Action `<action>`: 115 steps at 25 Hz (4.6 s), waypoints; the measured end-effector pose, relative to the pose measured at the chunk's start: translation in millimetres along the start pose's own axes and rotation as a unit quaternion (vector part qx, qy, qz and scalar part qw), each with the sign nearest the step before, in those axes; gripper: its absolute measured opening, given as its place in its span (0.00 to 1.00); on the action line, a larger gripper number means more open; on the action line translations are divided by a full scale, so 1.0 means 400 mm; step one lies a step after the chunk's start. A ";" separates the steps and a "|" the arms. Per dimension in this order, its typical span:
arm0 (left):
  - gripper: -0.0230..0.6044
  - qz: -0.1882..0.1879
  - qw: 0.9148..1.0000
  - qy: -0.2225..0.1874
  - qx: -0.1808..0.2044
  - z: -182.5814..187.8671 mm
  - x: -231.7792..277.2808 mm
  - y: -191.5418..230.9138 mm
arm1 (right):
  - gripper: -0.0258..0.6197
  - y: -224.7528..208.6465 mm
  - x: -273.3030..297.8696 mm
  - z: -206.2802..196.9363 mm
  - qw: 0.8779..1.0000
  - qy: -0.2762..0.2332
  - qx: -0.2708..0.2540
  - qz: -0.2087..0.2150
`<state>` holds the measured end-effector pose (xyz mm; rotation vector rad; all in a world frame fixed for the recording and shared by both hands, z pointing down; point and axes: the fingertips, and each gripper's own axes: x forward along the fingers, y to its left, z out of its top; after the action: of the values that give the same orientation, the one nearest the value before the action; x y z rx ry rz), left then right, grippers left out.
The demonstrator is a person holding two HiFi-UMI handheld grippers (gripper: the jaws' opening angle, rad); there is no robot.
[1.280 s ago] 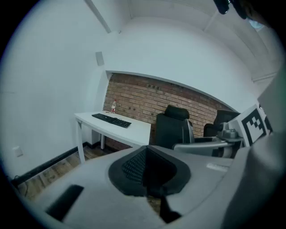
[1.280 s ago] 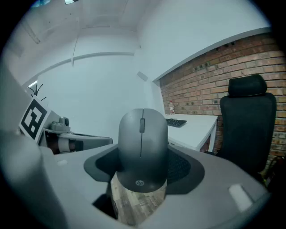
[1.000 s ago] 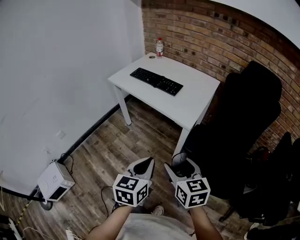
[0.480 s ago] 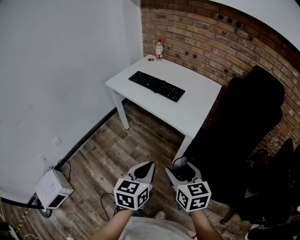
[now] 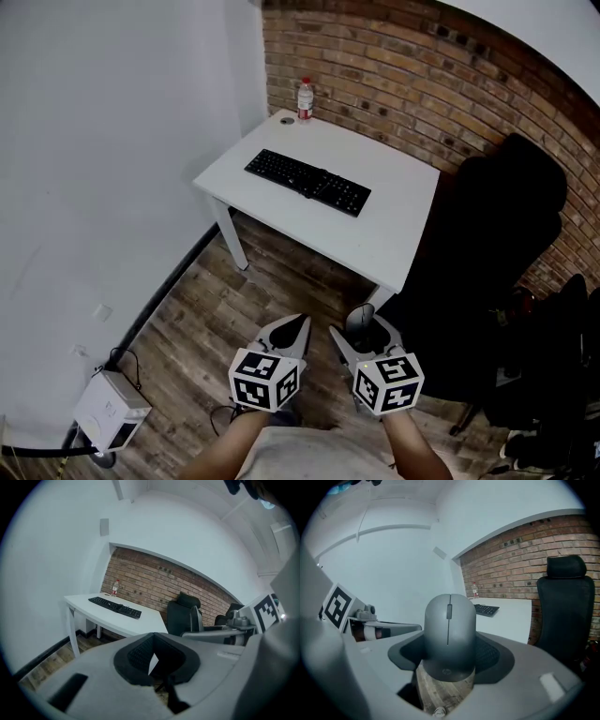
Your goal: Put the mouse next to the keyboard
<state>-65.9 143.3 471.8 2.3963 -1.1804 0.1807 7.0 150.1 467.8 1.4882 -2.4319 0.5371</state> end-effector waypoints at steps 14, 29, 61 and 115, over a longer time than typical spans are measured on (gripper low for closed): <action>0.02 -0.028 1.000 0.002 -0.006 0.109 0.033 0.248 | 0.52 0.076 0.228 0.087 1.000 0.001 0.001 -0.029; 0.02 -0.063 0.998 0.030 0.012 0.153 0.244 0.272 | 0.52 -0.117 0.314 0.119 0.996 -0.007 0.038 -0.076; 0.02 -0.054 0.992 0.102 0.046 0.334 0.876 0.326 | 0.52 -0.704 0.627 0.213 0.977 0.017 0.180 -0.111; 0.02 -0.282 0.942 0.163 0.080 0.523 1.166 0.524 | 0.52 -0.888 0.766 0.099 0.876 0.203 0.245 -0.363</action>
<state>44.4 -397.2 504.1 2.6051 -0.3168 0.4747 184.5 -259.7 615.9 2.0511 -1.3149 1.1768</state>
